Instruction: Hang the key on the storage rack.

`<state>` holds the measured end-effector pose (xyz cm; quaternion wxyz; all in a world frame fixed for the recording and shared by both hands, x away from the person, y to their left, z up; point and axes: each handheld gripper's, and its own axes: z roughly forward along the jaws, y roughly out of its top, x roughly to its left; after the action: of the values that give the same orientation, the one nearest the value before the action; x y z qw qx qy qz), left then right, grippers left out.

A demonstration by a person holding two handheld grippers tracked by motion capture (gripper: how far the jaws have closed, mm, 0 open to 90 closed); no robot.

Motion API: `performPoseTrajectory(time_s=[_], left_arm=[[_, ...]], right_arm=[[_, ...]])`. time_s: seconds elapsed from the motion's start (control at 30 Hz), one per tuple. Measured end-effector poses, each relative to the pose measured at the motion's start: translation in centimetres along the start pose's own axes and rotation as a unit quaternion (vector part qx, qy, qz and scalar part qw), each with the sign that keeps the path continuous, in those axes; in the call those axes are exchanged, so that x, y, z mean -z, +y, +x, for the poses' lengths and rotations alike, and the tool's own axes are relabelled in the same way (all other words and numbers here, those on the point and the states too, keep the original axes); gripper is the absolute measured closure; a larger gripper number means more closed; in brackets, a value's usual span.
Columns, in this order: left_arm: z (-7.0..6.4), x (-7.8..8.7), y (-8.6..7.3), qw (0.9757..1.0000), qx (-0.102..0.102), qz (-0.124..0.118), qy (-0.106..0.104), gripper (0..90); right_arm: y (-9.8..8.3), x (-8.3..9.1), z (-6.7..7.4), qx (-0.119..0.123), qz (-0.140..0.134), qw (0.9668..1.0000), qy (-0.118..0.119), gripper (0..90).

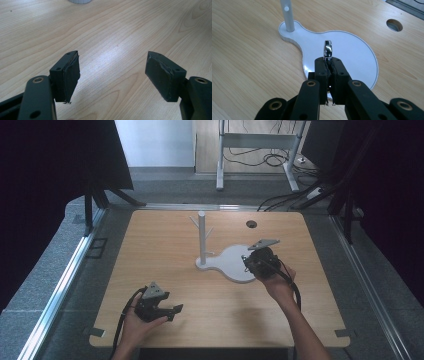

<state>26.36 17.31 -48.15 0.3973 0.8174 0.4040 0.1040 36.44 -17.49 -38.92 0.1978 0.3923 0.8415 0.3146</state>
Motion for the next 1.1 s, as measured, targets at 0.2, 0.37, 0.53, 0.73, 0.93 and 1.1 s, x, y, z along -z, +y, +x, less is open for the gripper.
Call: performPoseTrajectory(time_s=[0.2, 0.37, 0.53, 0.73, 0.93, 1.1], left_arm=[[0.0, 0.0, 0.0, 1.0000, 0.001, 0.000, 0.000, 28.4], [0.0, 0.0, 0.0, 1.0000, 0.001, 0.000, -0.001, 28.4], [0.0, 0.0, 0.0, 1.0000, 0.002, -0.001, -0.001, 28.4], [0.1, 0.1, 0.0, 1.0000, 0.002, -0.002, -0.001, 28.4], [0.1, 0.1, 0.0, 1.0000, 0.003, -0.002, -0.001, 28.4], [0.1, 0.2, 0.0, 1.0000, 0.004, -0.003, -0.001, 28.4]], right_arm=[[0.5, -0.1, 0.0, 0.000, -0.002, 1.0000, -0.004, 84.7], [0.9, 0.0, -0.1, -0.001, -0.006, 1.0000, -0.004, 84.7], [1.3, -0.1, -0.1, 0.000, -0.005, 1.0000, -0.006, 84.6], [2.0, -0.2, -0.1, 0.009, 0.001, 0.9999, -0.014, 84.7], [2.7, -0.3, -0.3, 0.008, -0.002, 0.9998, -0.016, 84.6], [3.2, -0.6, -0.2, 0.009, -0.002, 0.9998, -0.017, 84.6]])
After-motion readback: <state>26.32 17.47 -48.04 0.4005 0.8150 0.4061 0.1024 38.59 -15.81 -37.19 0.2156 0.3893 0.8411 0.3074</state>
